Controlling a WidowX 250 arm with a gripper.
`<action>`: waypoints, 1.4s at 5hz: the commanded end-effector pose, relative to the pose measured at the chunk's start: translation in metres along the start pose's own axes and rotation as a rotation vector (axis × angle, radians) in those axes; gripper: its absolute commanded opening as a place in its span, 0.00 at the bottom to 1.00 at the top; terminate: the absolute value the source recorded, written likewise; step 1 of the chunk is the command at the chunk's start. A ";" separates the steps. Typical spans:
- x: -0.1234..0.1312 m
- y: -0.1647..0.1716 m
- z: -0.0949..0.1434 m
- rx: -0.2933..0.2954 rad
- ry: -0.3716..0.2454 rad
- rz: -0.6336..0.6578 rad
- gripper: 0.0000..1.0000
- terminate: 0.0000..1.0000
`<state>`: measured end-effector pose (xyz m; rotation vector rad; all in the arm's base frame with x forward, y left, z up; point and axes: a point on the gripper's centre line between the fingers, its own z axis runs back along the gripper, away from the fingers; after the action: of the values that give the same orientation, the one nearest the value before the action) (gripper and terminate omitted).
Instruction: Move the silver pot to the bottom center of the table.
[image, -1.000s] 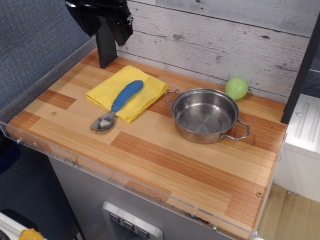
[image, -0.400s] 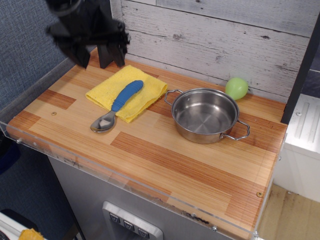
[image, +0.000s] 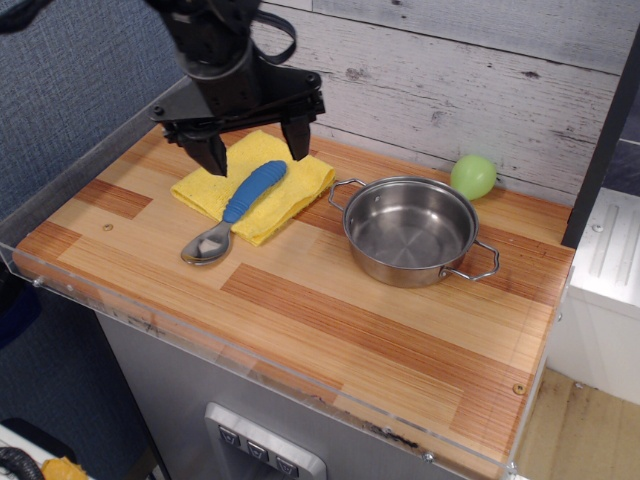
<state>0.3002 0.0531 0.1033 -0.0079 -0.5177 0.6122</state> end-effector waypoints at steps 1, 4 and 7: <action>-0.006 -0.056 -0.011 -0.054 -0.013 0.091 1.00 0.00; -0.037 -0.064 -0.030 0.002 0.047 0.304 1.00 0.00; -0.053 -0.061 -0.054 0.025 0.103 0.300 1.00 0.00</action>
<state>0.3133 -0.0183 0.0289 -0.0793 -0.3793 0.9122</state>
